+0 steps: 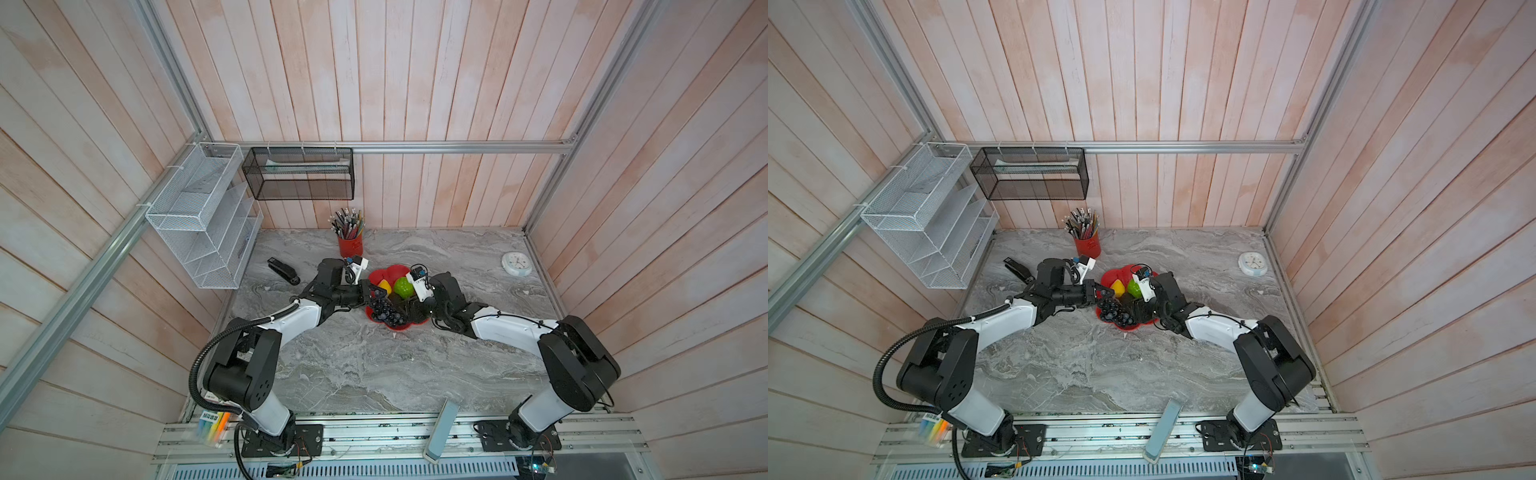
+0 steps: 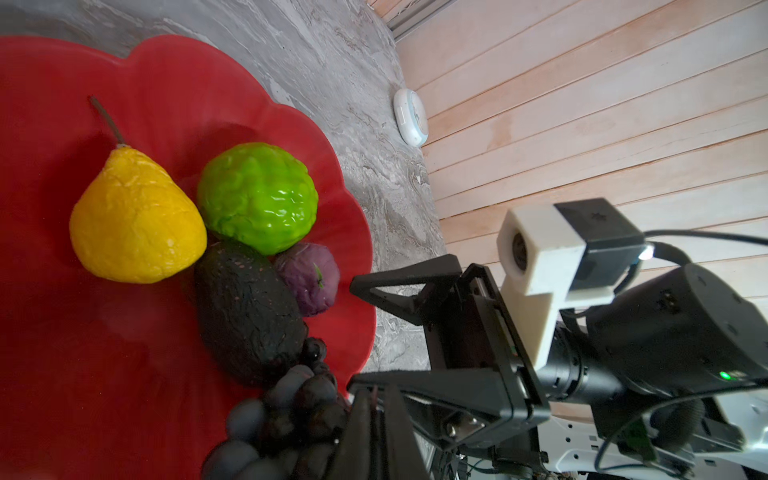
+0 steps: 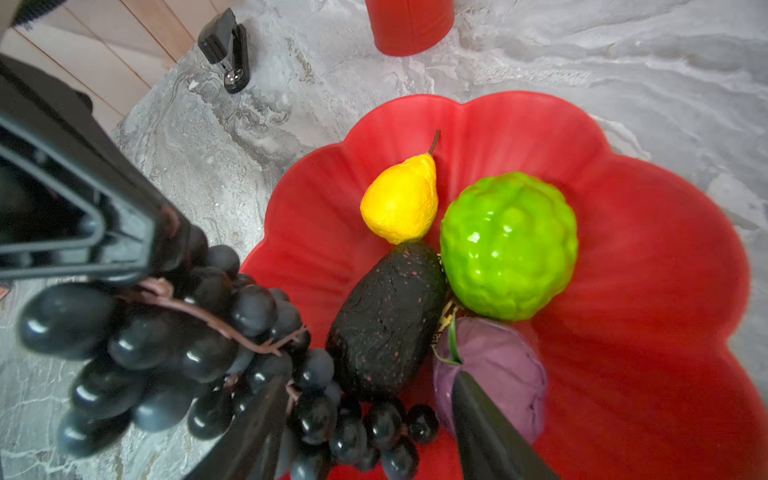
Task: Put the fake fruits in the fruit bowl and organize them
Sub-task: 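Lower the grapes into the bowl with the left gripper while the right gripper approaches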
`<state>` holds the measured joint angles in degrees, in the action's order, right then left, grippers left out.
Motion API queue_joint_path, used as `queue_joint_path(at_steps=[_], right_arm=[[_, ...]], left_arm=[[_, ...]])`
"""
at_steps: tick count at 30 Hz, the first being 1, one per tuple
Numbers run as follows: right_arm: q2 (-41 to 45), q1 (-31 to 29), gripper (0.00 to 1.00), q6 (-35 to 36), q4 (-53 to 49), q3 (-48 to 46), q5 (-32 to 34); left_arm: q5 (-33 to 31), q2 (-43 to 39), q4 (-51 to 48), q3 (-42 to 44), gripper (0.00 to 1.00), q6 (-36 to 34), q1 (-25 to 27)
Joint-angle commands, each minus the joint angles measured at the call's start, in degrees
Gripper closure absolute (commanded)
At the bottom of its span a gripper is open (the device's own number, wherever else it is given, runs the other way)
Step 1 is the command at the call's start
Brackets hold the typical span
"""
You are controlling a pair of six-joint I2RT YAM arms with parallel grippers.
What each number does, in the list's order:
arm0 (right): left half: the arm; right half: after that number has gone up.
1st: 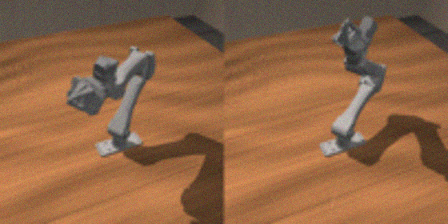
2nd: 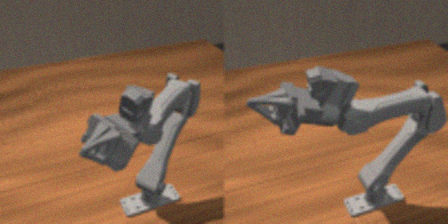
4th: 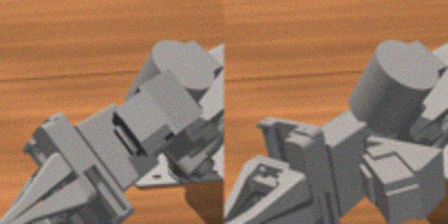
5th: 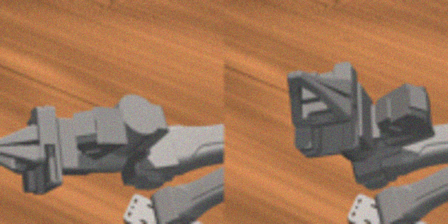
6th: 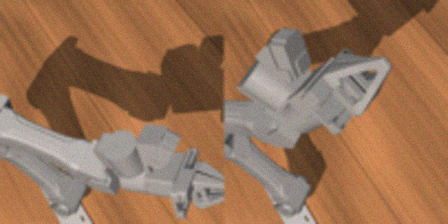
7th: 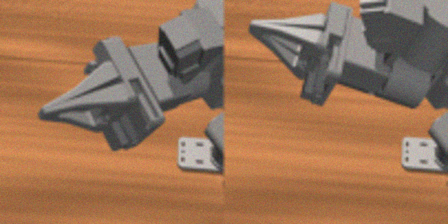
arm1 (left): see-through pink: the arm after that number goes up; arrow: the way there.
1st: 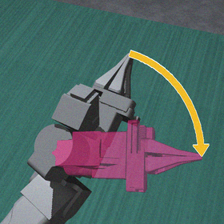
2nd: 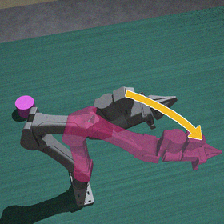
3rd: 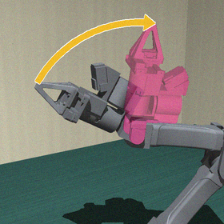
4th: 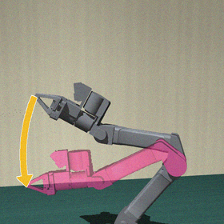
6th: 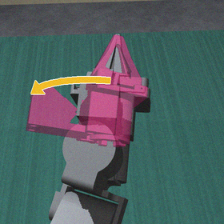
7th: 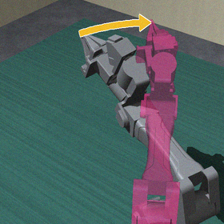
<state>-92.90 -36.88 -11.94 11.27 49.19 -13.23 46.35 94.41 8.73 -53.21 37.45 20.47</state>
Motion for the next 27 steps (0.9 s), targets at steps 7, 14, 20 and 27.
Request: queue_joint_path(at_steps=[7,14,20,27], right_arm=[[-5.0,-0.7,0.37,0.8,1.2,3.5,-2.5],[-7.0,-1.6,0.37,0.8,1.4,4.5,-2.8],[-7.4,-1.6,0.36,0.5,1.0,5.3,-1.3],[-6.9,-1.6,0.36,0.5,-1.7,8.0,-1.3]], left_arm=[[0.7,6.0,-2.5,-5.7,0.86,-5.0,-2.5],[-0.4,9.7,-2.8,-9.3,0.74,-6.0,-2.9],[-6.2,12.7,-7.8,-15.1,0.58,-9.2,-3.0],[-13.1,11.3,-16.1,-18.8,0.38,-13.5,-3.0]])
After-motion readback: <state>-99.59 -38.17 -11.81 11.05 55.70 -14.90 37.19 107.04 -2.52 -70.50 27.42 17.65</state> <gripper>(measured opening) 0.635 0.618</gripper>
